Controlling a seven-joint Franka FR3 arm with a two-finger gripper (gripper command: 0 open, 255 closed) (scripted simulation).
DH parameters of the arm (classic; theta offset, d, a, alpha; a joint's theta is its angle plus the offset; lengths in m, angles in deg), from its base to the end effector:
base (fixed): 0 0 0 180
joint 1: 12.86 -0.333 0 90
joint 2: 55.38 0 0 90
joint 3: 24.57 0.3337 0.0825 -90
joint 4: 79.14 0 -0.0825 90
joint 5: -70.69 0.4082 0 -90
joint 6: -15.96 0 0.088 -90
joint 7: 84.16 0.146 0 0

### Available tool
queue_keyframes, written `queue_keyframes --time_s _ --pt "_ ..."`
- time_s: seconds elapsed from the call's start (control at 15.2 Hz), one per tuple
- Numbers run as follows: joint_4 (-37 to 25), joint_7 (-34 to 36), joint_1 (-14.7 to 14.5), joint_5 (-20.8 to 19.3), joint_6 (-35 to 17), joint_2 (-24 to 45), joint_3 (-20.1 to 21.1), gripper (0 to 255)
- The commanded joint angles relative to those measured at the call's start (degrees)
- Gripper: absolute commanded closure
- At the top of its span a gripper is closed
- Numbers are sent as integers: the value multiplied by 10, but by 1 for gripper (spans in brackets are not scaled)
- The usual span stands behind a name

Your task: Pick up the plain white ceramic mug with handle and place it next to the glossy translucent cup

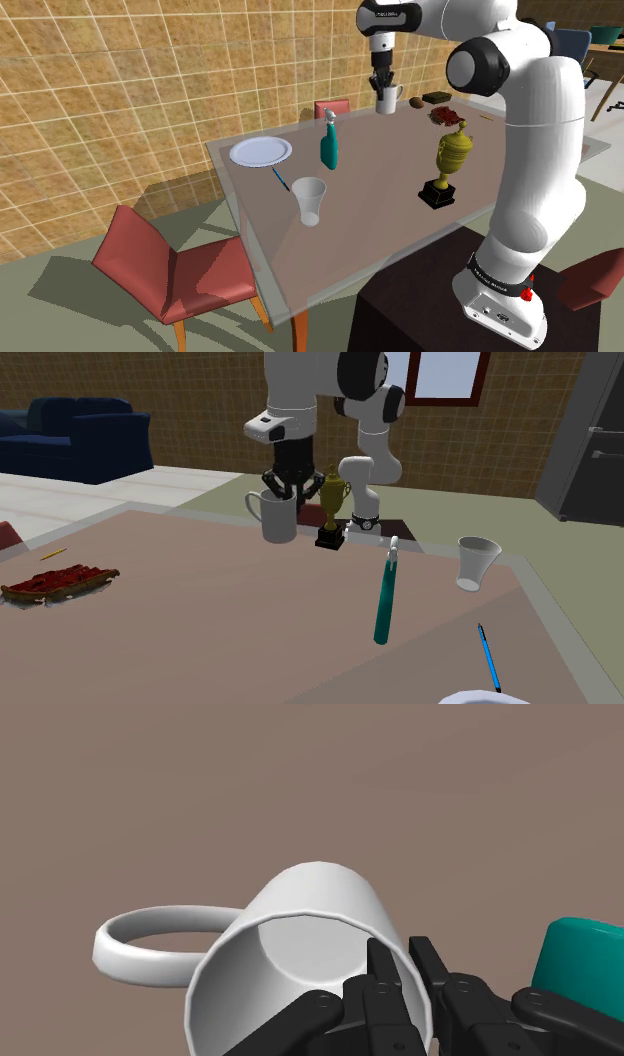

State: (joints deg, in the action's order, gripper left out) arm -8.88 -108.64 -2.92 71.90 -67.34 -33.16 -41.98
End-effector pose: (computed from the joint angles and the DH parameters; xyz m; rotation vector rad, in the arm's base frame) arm 0.6167 -0.2743 0.5266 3.1082 -0.0559 -0.2641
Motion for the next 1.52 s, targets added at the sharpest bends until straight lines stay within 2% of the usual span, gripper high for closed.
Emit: queue_keyframes --time_s 0.0,0.33,0.66,1.06,1.45 --pt "52 20 -20 -9 -12 -39 4 255" --pt "177 83 -68 -30 -43 -134 23 255" --pt "271 149 -105 -40 -59 -210 51 255" --pt "353 229 -142 -38 -67 -282 91 255" --pt "409 309 -177 -23 -70 -334 138 255"
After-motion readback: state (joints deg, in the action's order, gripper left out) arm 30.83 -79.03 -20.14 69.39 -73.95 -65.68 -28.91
